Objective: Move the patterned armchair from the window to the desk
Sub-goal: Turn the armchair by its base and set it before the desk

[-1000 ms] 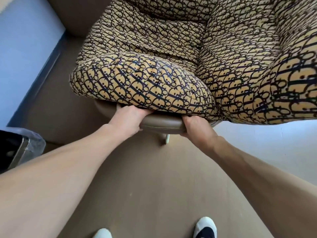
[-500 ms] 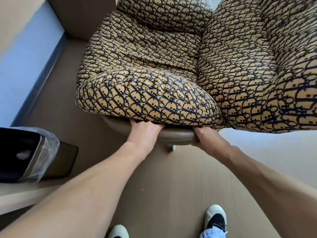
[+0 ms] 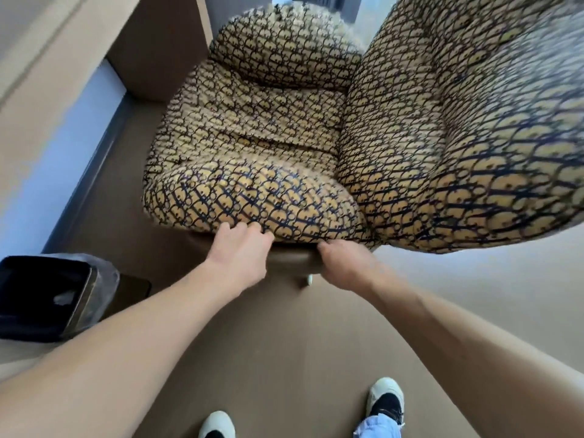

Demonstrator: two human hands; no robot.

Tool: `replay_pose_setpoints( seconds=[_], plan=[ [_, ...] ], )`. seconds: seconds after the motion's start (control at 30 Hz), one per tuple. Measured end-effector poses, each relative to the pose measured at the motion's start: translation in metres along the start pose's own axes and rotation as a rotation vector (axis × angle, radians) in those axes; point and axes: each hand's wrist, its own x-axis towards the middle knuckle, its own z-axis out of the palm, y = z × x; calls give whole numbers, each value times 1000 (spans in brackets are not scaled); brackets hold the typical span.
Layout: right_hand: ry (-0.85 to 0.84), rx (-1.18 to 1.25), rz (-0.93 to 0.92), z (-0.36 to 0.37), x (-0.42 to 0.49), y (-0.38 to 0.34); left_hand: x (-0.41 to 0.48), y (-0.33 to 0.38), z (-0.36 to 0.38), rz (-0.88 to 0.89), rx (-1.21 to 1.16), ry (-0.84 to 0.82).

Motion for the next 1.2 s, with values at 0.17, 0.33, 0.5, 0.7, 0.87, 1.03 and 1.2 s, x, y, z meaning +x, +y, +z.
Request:
replay_pose_setpoints(
  seconds=[0.17, 0.33, 0.5, 0.7, 0.87, 1.03, 1.2],
  plan=[
    [97, 43, -178, -90, -44, 44, -4, 37, -89, -92, -157, 55],
    [244, 169, -184, -188, -124, 97, -22, 87, -175, -270, -301, 41],
    [381, 288, -93, -257, -217, 165, -40, 155, -269, -321, -372, 50],
    [394, 288, -8, -312, -271, 247, -26, 238, -350, -306, -493, 119],
    [411, 260, 63, -348, -278, 323, 30, 291, -383, -260, -550, 105],
    [381, 213, 83, -376, -258, 392, 117, 335, -404, -262, -592, 59],
    [285, 160, 102, -394, -191, 458, 223, 385, -400, -269, -705, -9]
  ],
)
